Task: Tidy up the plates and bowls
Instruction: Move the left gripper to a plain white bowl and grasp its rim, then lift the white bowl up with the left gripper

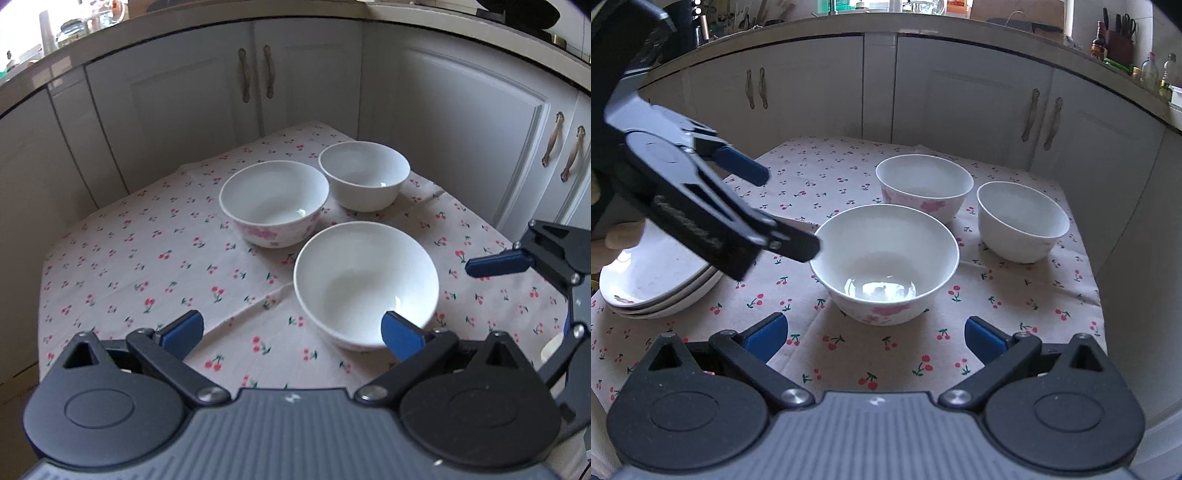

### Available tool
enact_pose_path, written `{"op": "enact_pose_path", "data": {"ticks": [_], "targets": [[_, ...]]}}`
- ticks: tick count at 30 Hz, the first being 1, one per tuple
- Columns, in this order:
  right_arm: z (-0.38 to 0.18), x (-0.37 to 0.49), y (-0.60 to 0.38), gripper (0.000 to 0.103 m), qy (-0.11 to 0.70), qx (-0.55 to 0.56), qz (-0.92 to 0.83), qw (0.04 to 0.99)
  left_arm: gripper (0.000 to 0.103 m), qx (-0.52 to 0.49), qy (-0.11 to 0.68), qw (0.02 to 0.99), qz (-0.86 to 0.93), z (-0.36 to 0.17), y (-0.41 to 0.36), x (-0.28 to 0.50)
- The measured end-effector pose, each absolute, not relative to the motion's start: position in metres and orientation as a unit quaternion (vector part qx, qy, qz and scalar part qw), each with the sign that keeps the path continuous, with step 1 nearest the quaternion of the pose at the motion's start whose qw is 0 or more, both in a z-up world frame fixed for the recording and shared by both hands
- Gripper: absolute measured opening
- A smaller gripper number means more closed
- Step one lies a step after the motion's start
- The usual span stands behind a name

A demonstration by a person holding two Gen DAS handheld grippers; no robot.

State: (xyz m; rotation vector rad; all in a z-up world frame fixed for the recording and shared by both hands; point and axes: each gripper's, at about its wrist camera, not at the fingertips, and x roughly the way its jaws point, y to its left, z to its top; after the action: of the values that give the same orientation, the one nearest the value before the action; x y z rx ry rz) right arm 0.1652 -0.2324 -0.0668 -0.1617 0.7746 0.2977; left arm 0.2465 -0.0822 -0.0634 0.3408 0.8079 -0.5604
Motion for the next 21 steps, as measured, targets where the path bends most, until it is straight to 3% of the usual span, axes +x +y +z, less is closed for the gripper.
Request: {"op": "enact_pose_path", "data": {"ticks": [6, 8, 21], "targets": [[-0.071, 0.176, -0.232, 0.103, 0.37, -0.083, 0.155, 0.912, 0.096, 0.15, 0.394, 0.861, -0.284, -0.07, -0.092, 0.265], [-0.074, 0.18, -0.232, 0.102, 0.369, -0.086, 0.159, 0.912, 0.088, 0.146, 0.397, 0.858, -0.291, -0.073, -0.095, 0.27], [-0.081, 0.194, -0.23, 0.088, 0.364, -0.104, 0.165, 0.911, 0.071, 0.116, 0.42, 0.839, -0.325, -0.088, -0.106, 0.293]]}}
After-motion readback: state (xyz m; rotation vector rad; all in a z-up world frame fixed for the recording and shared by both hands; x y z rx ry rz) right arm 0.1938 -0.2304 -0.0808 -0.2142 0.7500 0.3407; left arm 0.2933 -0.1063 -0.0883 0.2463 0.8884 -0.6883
